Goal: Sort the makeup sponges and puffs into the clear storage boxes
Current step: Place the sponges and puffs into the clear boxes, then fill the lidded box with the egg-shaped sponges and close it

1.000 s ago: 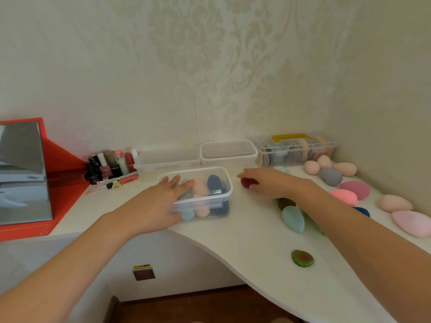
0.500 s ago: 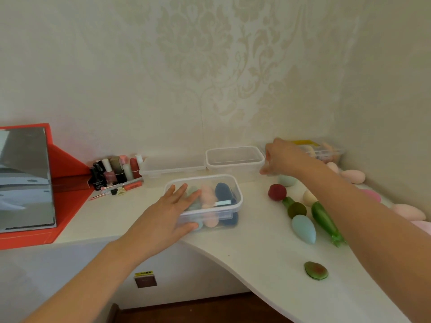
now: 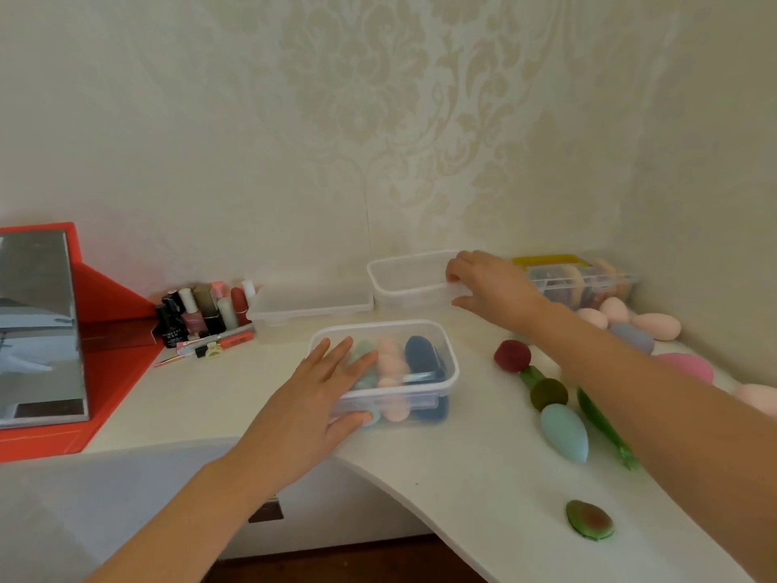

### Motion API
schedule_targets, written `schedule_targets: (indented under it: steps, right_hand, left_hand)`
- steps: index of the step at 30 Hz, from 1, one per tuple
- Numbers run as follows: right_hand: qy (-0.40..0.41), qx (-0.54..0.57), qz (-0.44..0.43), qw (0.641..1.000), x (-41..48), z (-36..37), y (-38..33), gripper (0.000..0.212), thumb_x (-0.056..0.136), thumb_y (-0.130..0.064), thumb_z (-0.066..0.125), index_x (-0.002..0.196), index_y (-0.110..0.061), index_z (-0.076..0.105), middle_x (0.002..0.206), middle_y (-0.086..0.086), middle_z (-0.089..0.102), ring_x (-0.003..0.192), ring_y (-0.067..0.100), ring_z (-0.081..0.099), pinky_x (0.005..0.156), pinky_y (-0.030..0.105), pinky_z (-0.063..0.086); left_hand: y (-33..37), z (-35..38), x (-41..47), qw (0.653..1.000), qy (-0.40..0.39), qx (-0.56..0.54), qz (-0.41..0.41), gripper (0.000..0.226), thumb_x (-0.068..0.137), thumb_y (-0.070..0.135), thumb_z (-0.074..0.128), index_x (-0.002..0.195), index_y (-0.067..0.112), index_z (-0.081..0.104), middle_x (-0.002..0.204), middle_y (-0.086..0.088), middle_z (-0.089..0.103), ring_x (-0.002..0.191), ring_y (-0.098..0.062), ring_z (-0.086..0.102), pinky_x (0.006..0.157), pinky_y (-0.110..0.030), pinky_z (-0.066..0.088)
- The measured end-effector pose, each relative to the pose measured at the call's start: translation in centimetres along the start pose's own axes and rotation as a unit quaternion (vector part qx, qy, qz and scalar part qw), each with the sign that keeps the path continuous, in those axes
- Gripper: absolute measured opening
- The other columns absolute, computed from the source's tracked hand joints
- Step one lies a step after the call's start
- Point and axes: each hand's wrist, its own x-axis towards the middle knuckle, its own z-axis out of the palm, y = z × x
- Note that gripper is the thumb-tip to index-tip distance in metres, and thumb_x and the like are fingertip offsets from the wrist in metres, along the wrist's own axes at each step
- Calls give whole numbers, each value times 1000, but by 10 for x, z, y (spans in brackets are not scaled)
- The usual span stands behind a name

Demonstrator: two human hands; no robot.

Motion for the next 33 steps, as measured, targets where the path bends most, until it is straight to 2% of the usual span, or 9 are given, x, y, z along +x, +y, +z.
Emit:
schedule_targets:
  steps: [3, 7, 11, 17, 19, 21, 24, 30, 33]
  right_hand:
    - [74, 53, 18, 996, 0, -28, 10, 33, 80, -25, 71, 107, -10, 58, 104, 6, 59, 92, 23, 56, 75, 31, 42]
    - [144, 121, 52, 981, -9, -56, 28, 34, 74, -25, 78, 98, -9, 60, 93, 2, 59, 79, 15, 52, 69, 24, 37]
    - [164, 138, 81, 973, -30, -70, 42, 35, 72, -27, 79, 97, -10, 61, 88, -2, 57, 76, 14, 50, 68, 24, 38]
    - [179, 168, 113, 963, -61, -74, 59, 35, 69, -25, 82, 93, -9, 62, 89, 3, 61, 78, 19, 56, 75, 38, 51]
    - [183, 178, 127, 959, -68, -73, 63, 34, 69, -25, 82, 93, -10, 62, 89, 3, 61, 79, 20, 57, 76, 38, 52]
    - [181, 182, 134, 957, -74, -72, 65, 34, 70, -26, 81, 92, -11, 61, 88, 1, 61, 80, 19, 57, 76, 38, 52]
    - [178, 187, 136, 956, -78, -70, 67, 32, 69, -27, 81, 91, -14, 61, 88, -1, 60, 79, 18, 57, 76, 38, 52]
    - [193, 213, 136, 948, -85, -71, 63, 34, 69, -26, 82, 91, -12, 59, 91, 1, 60, 81, 20, 58, 76, 41, 52]
    - [188, 228, 144, 944, -91, -72, 59, 36, 69, -29, 82, 90, -13, 58, 91, 1, 60, 79, 20, 58, 73, 40, 53]
  left_hand:
    - [15, 7, 15, 1000, -1, 6, 0, 71, 75, 73, 14, 140, 48, -2, 153, 15, -7, 140, -8, -17, 105, -19, -6]
    - [37, 20, 41, 999, 28, 25, -9, 70, 86, 63, 25, 148, 33, 18, 157, -4, 15, 145, -30, 10, 114, -36, 5]
    - [46, 33, 67, 999, 39, 15, -11, 61, 95, 44, 44, 149, 30, 18, 157, -1, 15, 146, -24, 8, 117, -40, 3]
    - [45, 41, 99, 995, 68, 53, 43, 58, 85, 47, 44, 132, 15, 53, 132, -12, 55, 125, -31, 50, 107, -51, 27]
    - [43, 43, 111, 994, 72, 74, 43, 55, 88, 43, 50, 135, 15, 50, 137, -11, 52, 129, -31, 45, 112, -47, 20]
    - [40, 46, 122, 995, 76, 61, 19, 56, 92, 34, 55, 142, 17, 39, 147, -8, 39, 139, -29, 30, 116, -41, 7]
    - [36, 49, 136, 994, 80, 72, -16, 58, 95, 31, 51, 147, 19, 27, 154, -6, 26, 144, -25, 16, 116, -35, -3]
    - [31, 52, 156, 990, 122, 64, -40, 57, 92, 15, 56, 145, 13, 35, 145, -17, 35, 144, -33, 14, 116, -35, 8]
    - [35, 54, 162, 989, 111, 77, -67, 57, 92, 18, 57, 145, 18, 35, 139, -16, 38, 136, -34, 27, 109, -37, 27]
